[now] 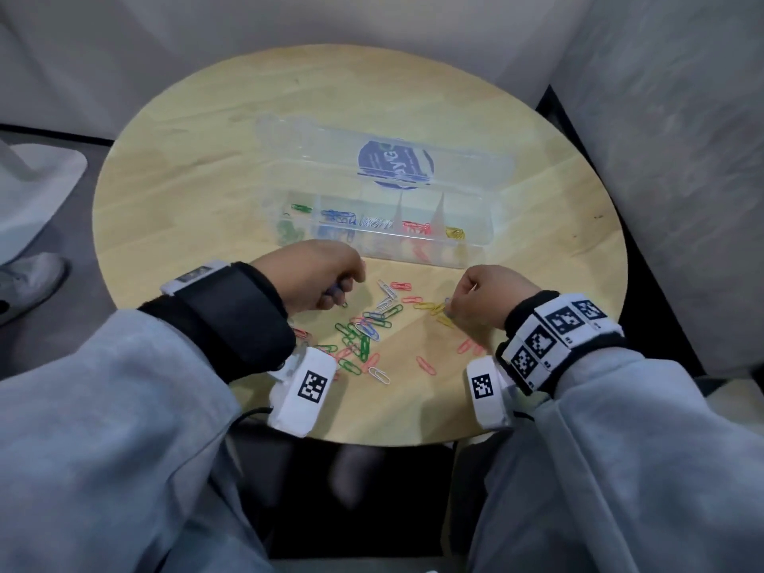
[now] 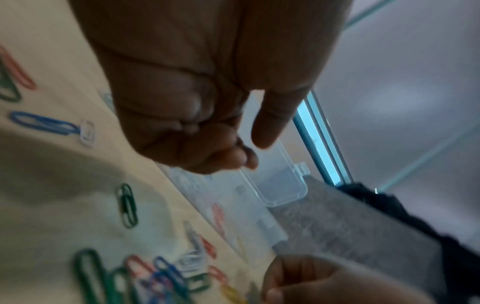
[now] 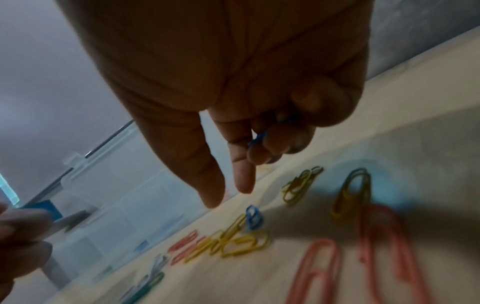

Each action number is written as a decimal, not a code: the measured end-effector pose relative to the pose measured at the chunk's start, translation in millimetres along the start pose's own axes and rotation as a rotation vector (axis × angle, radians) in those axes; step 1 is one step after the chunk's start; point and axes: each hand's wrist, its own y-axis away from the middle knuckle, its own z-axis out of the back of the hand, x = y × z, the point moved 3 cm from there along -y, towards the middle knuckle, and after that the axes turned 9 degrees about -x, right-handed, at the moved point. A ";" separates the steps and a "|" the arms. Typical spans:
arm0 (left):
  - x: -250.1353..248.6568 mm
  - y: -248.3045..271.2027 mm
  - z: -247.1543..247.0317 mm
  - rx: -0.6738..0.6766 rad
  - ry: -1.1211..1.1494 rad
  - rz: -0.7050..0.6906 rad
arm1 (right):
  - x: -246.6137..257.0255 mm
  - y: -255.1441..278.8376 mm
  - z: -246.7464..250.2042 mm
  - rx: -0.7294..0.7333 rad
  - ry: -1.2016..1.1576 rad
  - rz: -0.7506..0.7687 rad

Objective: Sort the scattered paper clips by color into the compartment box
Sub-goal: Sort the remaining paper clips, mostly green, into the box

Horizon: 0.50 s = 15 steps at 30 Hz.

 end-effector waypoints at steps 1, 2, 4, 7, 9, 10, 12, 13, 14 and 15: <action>0.7 -1.1 -1.9 -0.008 -0.219 -0.089 | 0.8 -2.1 -1.9 -0.004 0.023 0.000; 0.8 -0.1 -5.2 0.003 -0.428 -0.188 | 1.3 -3.8 -3.4 -0.004 0.046 0.004; 3.1 2.7 -12.1 0.018 -0.698 -0.300 | 2.0 -6.7 -6.2 0.009 0.084 0.017; 5.2 2.0 -21.1 0.019 -0.854 -0.351 | 3.7 -9.9 -9.8 0.034 0.107 0.037; 6.4 -0.2 -26.1 0.036 -0.902 -0.364 | 4.9 -11.2 -11.6 0.046 0.118 0.050; 7.0 -1.2 -27.9 0.049 -0.920 -0.366 | 5.4 -11.2 -12.5 0.057 0.127 0.056; 9.2 -2.5 -29.9 0.064 -0.965 -0.374 | 5.9 -11.4 -14.8 0.088 0.143 0.065; 10.8 -3.2 -30.4 0.064 -0.986 -0.377 | 5.7 -11.5 -16.1 0.108 0.147 0.064; 11.5 -2.9 -30.5 0.060 -1.007 -0.377 | 5.3 -11.1 -17.4 0.133 0.140 0.057; 11.7 -2.9 -30.3 0.054 -1.022 -0.376 | 4.9 -10.9 -18.8 0.157 0.123 0.048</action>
